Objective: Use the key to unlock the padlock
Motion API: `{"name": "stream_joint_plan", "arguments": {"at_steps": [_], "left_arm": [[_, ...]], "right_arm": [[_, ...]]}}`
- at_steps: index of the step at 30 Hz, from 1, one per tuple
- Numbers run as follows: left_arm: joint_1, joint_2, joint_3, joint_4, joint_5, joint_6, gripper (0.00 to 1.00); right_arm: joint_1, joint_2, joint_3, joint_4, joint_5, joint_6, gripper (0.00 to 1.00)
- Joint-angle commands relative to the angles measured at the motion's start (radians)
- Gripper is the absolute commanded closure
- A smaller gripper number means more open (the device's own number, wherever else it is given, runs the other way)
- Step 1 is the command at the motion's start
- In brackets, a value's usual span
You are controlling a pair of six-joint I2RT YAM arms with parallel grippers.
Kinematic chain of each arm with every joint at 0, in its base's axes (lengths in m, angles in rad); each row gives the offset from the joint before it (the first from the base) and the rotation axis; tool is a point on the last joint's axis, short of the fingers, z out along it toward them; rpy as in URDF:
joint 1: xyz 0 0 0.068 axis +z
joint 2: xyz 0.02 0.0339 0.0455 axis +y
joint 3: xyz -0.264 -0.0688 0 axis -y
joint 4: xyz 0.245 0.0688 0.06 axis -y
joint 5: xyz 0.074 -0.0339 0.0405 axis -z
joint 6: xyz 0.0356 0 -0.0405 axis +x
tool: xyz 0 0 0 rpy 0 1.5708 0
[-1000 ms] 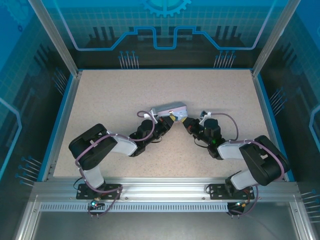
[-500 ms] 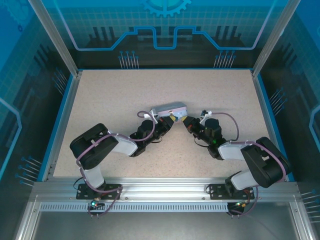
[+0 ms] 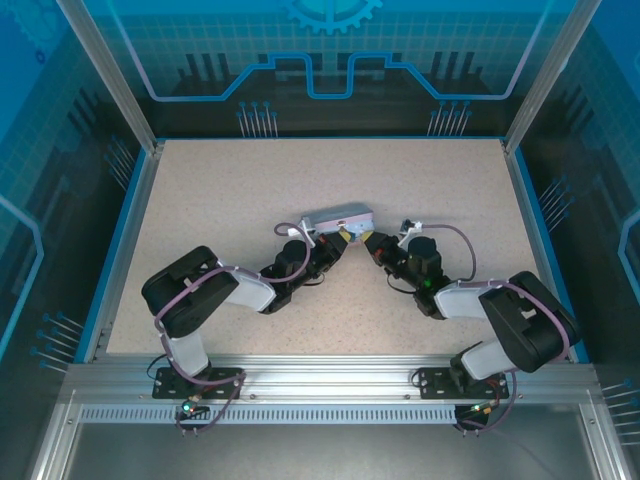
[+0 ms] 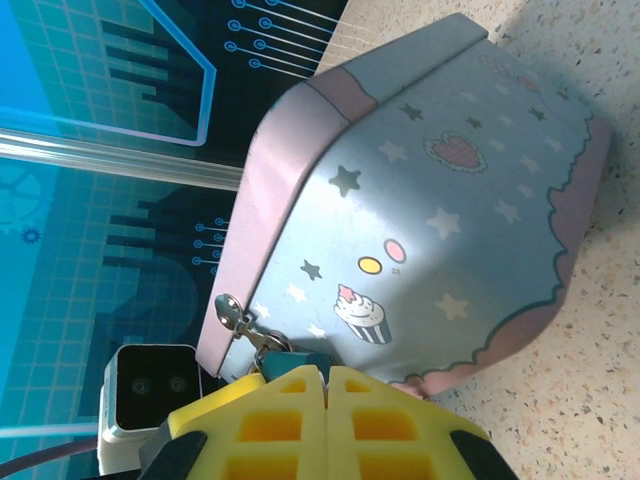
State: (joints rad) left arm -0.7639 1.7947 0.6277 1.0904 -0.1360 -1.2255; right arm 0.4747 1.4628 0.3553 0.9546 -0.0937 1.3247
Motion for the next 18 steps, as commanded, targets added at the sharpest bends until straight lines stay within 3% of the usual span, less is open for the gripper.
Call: {"name": "stream_joint_plan", "arguments": {"at_steps": [1,8,18], "left_arm": [[-0.006,0.001,0.044,0.098,-0.005,-0.005,1.00],[-0.007,0.001,0.044,0.095,-0.007,-0.008,1.00],[-0.006,0.002,0.043,0.088,-0.008,-0.008,1.00]], "right_arm": [[0.025,0.020,0.022,0.056,0.011,0.005,0.98],[0.027,0.044,0.016,0.128,0.008,0.027,0.98],[0.013,-0.001,0.007,0.093,0.023,0.000,0.98]]}}
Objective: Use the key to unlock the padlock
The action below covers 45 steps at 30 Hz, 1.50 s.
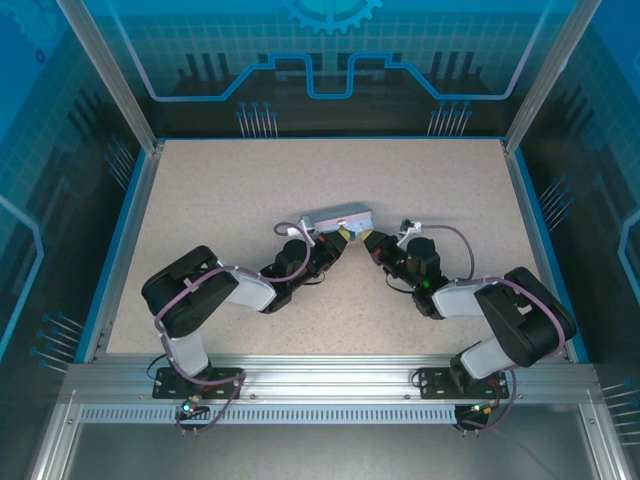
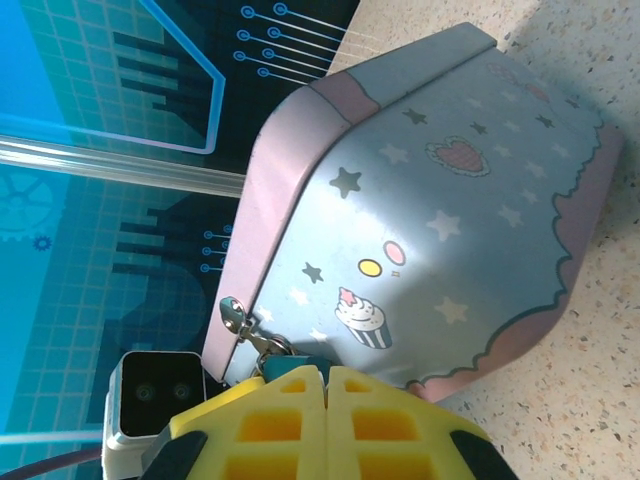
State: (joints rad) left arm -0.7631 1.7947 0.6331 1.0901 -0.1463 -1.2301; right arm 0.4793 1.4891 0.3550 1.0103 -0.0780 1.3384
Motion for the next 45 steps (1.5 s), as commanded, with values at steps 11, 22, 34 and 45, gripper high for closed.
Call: {"name": "stream_joint_plan", "arguments": {"at_steps": [11,22,34,45], "left_arm": [[-0.009,0.001,0.043,0.101,0.010,-0.011,1.00],[-0.010,0.017,0.071,0.166,-0.002,-0.098,1.00],[-0.009,-0.001,0.067,0.156,-0.004,-0.095,1.00],[-0.005,-0.030,0.054,0.126,0.016,-0.087,1.00]], "right_arm": [[0.016,0.007,0.016,0.066,-0.005,-0.009,0.98],[0.050,0.048,-0.010,0.116,0.010,-0.002,0.98],[0.060,0.063,-0.049,0.136,-0.018,-0.021,0.97],[0.027,0.065,-0.046,0.128,-0.119,-0.081,0.97]]}}
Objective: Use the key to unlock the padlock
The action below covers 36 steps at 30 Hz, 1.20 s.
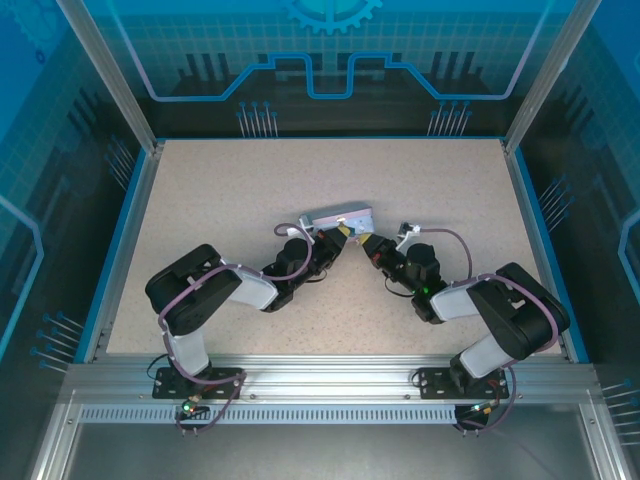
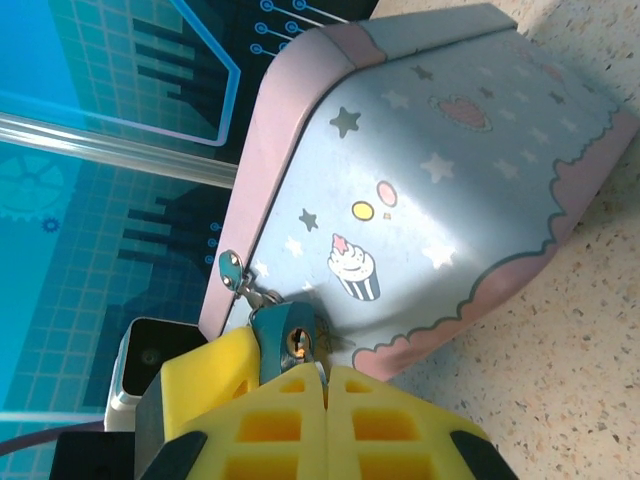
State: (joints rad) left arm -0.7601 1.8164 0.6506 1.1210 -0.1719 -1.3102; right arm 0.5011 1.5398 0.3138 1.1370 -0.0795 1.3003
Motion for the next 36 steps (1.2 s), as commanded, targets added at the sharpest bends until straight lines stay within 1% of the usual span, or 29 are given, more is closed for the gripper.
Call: {"name": "stream_joint_plan", "arguments": {"at_steps": [1,7,9,11,14,16,17,20,21,23,27,32,36], "left_arm": [[-0.007,-0.054,0.035,0.091,0.042,-0.008,1.00],[0.000,-0.066,0.026,0.086,0.047,0.003,1.00],[0.005,-0.078,0.018,0.071,0.051,0.008,1.00],[0.015,-0.097,0.001,0.064,0.059,0.018,1.00],[0.038,-0.136,-0.037,0.039,0.080,0.029,1.00],[0.063,-0.158,-0.054,0.025,0.120,0.034,1.00],[0.078,-0.162,-0.053,0.019,0.159,0.038,1.00],[0.099,-0.164,-0.039,-0.004,0.234,0.036,1.00],[0.102,-0.161,-0.031,-0.016,0.255,0.037,1.00],[0.101,-0.153,-0.014,-0.023,0.283,0.045,1.00],[0.111,-0.136,0.001,-0.033,0.326,0.058,1.00],[0.114,-0.104,0.006,0.004,0.370,0.064,1.00],[0.116,-0.070,0.010,0.051,0.391,0.049,1.00]], "right_arm": [[0.000,0.013,-0.005,-0.002,-0.126,-0.048,0.97],[-0.039,-0.001,-0.017,-0.014,-0.174,-0.074,0.98],[-0.075,-0.025,-0.031,-0.022,-0.194,-0.095,0.99],[-0.122,-0.063,-0.036,-0.075,-0.231,-0.135,1.00],[-0.207,-0.139,-0.037,-0.185,-0.334,-0.249,1.00],[-0.260,-0.181,-0.034,-0.248,-0.417,-0.332,1.00],[-0.292,-0.194,-0.030,-0.275,-0.473,-0.363,1.00],[-0.364,-0.182,-0.022,-0.250,-0.627,-0.387,1.00],[-0.373,-0.172,-0.015,-0.233,-0.670,-0.385,1.00],[-0.371,-0.157,0.004,-0.234,-0.726,-0.395,1.00],[-0.359,-0.127,0.031,-0.214,-0.769,-0.392,0.99],[-0.318,-0.093,0.062,-0.194,-0.741,-0.382,0.99],[-0.287,-0.039,0.071,-0.130,-0.699,-0.346,0.99]]}}
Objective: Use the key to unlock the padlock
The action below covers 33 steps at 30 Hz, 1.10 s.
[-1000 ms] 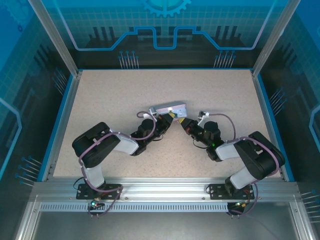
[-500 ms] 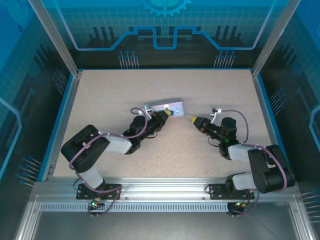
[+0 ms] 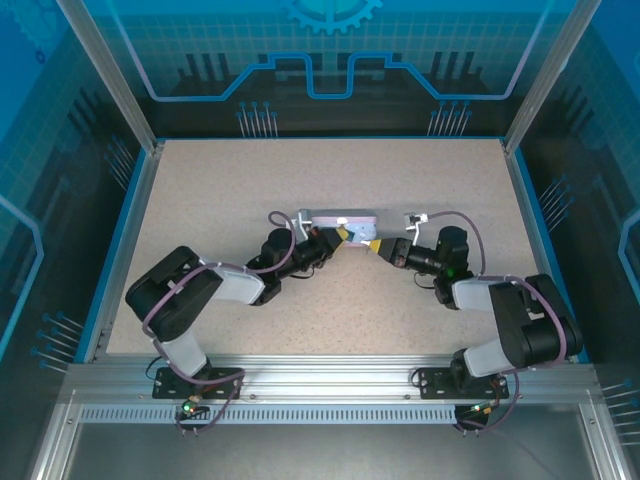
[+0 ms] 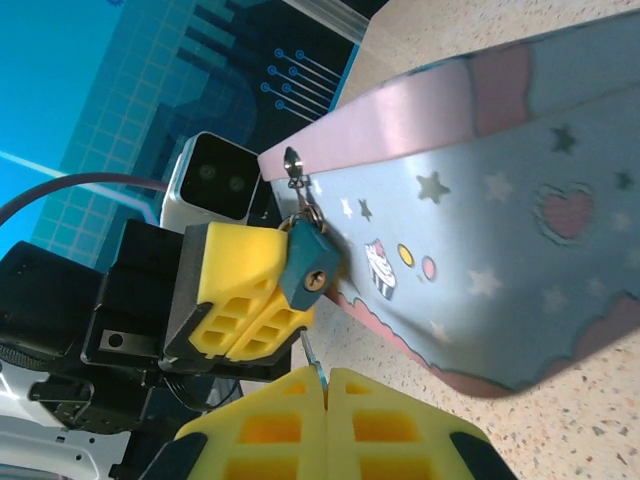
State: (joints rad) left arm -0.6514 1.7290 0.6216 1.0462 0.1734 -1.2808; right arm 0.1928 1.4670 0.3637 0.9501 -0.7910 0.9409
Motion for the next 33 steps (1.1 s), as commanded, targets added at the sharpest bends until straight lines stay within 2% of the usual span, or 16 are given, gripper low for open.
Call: {"name": "stream_joint_plan", "arguments": {"at_steps": [1,9,33], "left_arm": [[0.009,0.026,0.040,0.134,0.047,0.017,1.00],[0.008,0.059,0.030,0.179,0.045,-0.003,1.00],[0.005,0.073,0.021,0.199,0.045,-0.015,1.00]], "right_arm": [[0.026,0.047,0.021,0.073,0.022,0.023,0.99],[0.048,0.109,0.043,0.096,0.064,0.032,0.99],[0.073,0.169,0.085,0.126,0.055,0.053,0.98]]}}
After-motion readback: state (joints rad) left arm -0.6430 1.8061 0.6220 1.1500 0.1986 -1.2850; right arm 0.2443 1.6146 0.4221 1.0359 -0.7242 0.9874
